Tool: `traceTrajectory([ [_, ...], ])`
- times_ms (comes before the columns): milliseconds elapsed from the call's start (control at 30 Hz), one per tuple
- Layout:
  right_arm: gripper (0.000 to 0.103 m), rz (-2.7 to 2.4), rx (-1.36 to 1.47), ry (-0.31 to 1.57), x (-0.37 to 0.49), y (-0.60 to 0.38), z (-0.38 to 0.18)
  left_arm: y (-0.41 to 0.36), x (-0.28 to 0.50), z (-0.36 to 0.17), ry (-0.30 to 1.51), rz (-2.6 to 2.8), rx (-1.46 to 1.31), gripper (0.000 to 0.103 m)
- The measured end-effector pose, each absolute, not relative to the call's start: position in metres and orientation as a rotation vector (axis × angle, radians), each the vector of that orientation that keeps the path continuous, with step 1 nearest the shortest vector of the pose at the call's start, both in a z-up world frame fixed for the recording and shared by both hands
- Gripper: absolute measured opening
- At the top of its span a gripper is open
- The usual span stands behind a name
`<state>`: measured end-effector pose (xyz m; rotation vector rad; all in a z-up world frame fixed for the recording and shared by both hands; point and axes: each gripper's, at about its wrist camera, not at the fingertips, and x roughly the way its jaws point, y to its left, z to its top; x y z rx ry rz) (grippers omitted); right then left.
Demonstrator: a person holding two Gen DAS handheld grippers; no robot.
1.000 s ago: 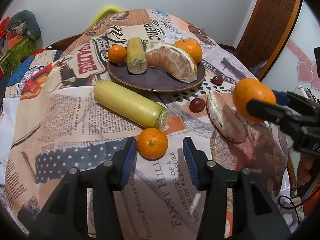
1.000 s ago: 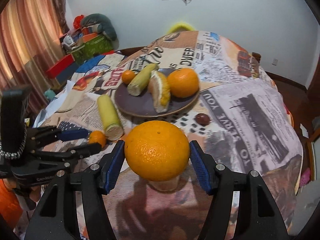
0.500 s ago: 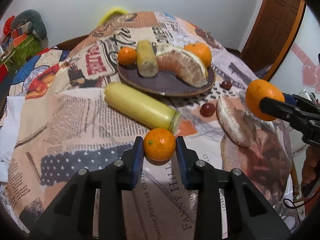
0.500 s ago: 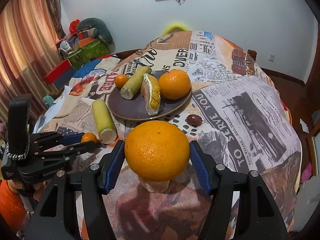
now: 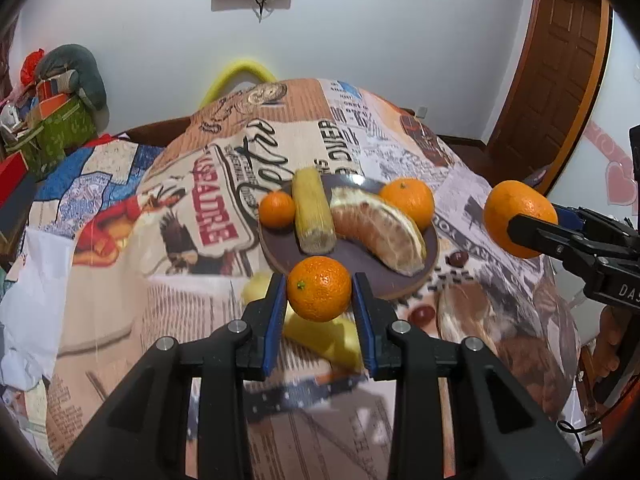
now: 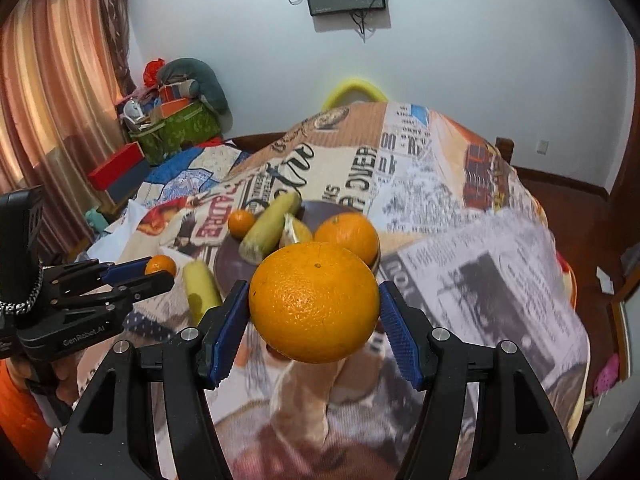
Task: Organize fruits
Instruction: 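Lower the orange onto the plate with the right tool while the left tool places the mandarin there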
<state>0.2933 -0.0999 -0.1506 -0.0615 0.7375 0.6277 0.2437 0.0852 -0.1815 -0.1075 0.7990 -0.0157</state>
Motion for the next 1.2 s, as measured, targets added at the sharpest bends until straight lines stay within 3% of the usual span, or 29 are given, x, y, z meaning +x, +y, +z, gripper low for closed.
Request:
traceTrajectory([
  [800,0.061,0.634,-0.126,0.701,0.376,-0.052,-0.150,0.114,0.320,-0.211,0.824,0.023,-0.122,0.033],
  [1200,0.061,0.625,-0.183,0.766,0.417,-0.015,-0.176,0.125,0.333,-0.230,0.867,0.010,-0.169,0.033],
])
